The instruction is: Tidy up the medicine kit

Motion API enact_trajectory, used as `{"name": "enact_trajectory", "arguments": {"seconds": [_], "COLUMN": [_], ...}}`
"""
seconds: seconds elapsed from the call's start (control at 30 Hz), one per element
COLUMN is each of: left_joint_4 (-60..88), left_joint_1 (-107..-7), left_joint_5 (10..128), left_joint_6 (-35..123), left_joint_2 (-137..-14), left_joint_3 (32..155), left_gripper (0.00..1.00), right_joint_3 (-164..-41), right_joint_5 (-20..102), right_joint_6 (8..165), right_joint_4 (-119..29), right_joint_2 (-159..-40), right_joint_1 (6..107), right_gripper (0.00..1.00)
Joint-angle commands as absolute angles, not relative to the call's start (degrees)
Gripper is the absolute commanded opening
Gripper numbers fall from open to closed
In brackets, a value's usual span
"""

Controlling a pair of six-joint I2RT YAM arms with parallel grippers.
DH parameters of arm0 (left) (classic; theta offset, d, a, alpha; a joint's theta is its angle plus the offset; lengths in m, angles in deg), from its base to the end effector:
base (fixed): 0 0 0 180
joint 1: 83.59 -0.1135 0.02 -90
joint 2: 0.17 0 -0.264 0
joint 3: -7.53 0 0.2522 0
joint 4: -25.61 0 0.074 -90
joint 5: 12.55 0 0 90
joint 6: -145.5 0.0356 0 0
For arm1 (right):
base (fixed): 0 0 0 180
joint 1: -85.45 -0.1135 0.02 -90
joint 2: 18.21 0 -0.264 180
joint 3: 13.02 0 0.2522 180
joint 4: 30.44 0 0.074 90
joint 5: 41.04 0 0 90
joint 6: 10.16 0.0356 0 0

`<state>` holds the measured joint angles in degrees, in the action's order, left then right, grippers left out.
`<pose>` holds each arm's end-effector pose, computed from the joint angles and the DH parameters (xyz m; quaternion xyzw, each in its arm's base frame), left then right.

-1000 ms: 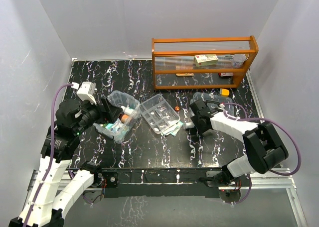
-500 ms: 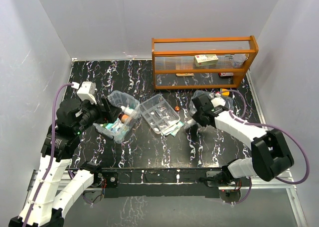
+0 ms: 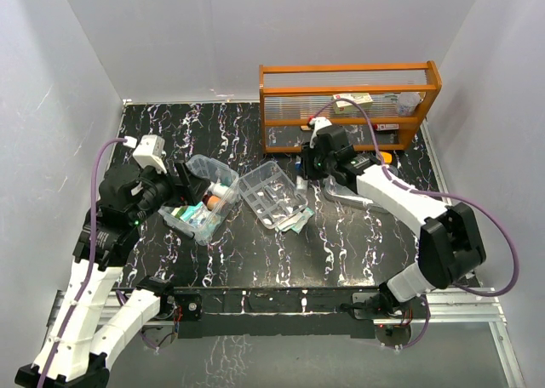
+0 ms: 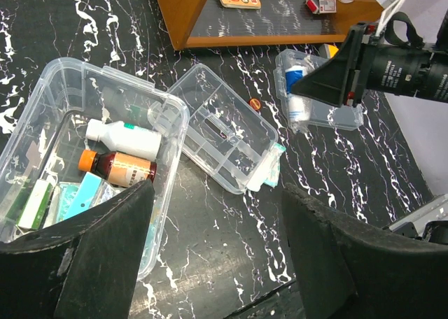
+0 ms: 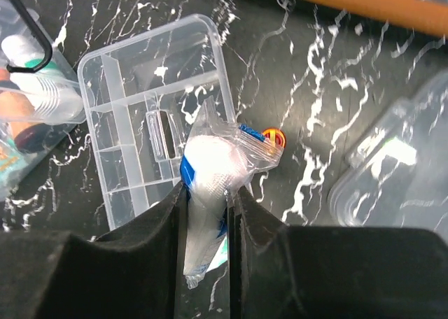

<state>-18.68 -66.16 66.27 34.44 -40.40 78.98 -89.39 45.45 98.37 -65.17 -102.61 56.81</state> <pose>0.1317 -0.0486 0.3901 0.0359 0.7808 -0.2761 0.5593 0.2837 0.1574 0.2666 -0.0929 0.9112 0.1860 0.3558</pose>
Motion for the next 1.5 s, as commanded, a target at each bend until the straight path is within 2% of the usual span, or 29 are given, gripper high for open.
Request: {"name": "enact_trajectory", "arguments": {"seconds": [0.0,0.2,0.4,0.93,1.13,1.3,1.4,1.47], "left_joint_4": [-17.5,-16.3,-15.0,-14.6,-15.3,-16.0,-16.3,-16.5], "left_joint_1": [-66.0,-66.0,-66.1,-66.1,-66.1,-66.1,-66.1,-66.1], "left_joint_5": [65.5,65.6,65.5,65.6,65.8,66.5,66.6,66.6], "left_joint_6": [33.6,33.3,33.3,34.1,34.3,34.8,35.0,35.0], "left_joint_2": [-40.6,-41.0,-42.5,-44.0,-43.9,-43.5,-43.4,-43.3], "left_joint_3": [80.7,80.3,80.1,79.3,79.6,80.1,80.2,80.2], "left_gripper": [0.72,0.73,0.73,0.73,0.73,0.74,0.74,0.74], "right_joint_3": [-93.8,-94.7,-94.1,-96.3,-98.3,-99.0,-98.8,-98.9], "right_joint_5": [43.5,47.6,47.6,43.5,44.6,45.8,47.4,48.0], "right_joint_6": [82.0,68.9,62.1,62.5,64.6,67.4,69.0,70.3], "right_joint_4": [-59.2,-57.1,-56.3,-57.6,-59.3,-59.8,-59.3,-59.2], "right_joint_2": [-105.1,-107.8,-110.9,-119.5,-121.3,-119.9,-119.4,-119.9], "right_joint_1": [54.8,49.0,48.2,48.2,48.2,48.2,48.2,48.3], "right_gripper": [0.20,0.20,0.19,0.25,0.43,0.49,0.47,0.37]}}
